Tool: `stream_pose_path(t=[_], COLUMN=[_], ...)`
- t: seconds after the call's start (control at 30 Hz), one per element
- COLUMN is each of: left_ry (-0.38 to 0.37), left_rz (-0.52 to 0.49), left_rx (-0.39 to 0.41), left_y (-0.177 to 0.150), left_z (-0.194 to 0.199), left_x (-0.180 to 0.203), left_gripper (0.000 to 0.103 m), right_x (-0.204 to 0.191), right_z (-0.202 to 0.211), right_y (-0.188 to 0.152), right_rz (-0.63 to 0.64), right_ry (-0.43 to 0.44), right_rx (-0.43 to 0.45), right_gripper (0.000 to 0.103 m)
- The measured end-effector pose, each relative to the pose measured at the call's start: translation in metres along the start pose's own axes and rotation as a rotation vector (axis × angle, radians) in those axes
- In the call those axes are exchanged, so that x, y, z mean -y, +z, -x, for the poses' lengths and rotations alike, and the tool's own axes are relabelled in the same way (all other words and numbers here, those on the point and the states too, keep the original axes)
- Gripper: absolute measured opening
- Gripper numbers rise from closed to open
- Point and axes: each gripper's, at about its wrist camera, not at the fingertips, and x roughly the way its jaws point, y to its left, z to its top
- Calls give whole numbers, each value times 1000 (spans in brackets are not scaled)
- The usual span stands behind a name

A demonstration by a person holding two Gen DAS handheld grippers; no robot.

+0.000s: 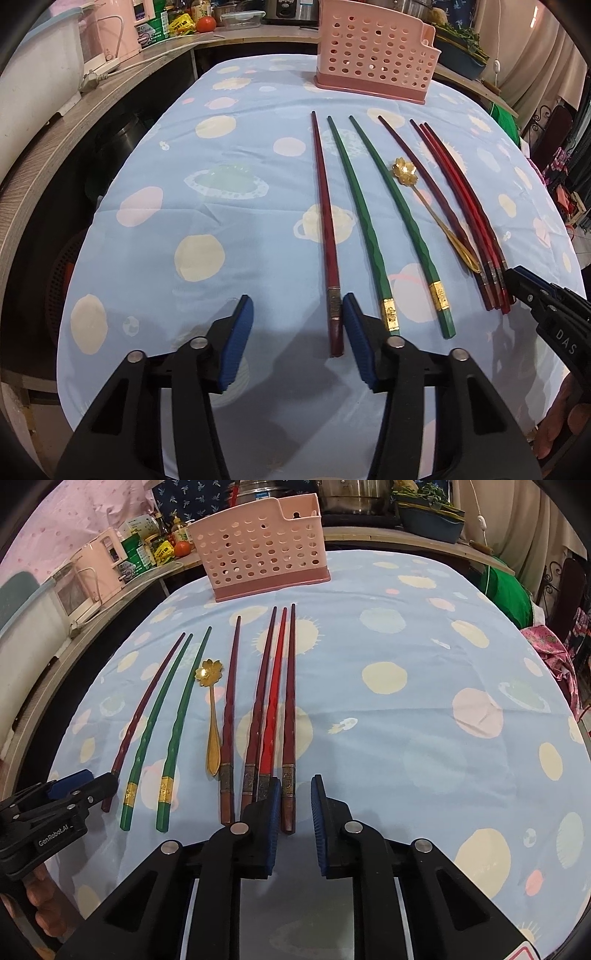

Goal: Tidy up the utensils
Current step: 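Grasp a dark-red chopstick with the left tool while the right tool grasps a red chopstick, then lift both chopsticks with both tools and carry them over the pink holder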

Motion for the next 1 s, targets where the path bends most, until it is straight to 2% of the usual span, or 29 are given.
stream_pose_path(t=[0.07, 0.17, 0.23, 0.6, 1.0], left_ry=[-13, -35, -56, -109, -145], left_rz=[8, 22, 34, 74, 115], left_rx=[1, -1, -7, -17, 110], left_y=[1, 1, 1, 0, 27], left_z=[0, 1, 1, 12, 72], left_x=[-1, -5, -7, -13, -21], left_gripper=[33, 21, 8, 7, 7], right_x=[3, 3, 3, 9, 20], right_z=[0, 1, 2, 28, 85], right_y=[0, -1, -2, 2, 34], right_rz=[-7, -4, -3, -25, -89], right_ry=[-3, -1, -2, 8, 54], right_rx=[0, 1, 2, 54, 179], right_gripper=[8, 7, 7, 7, 7])
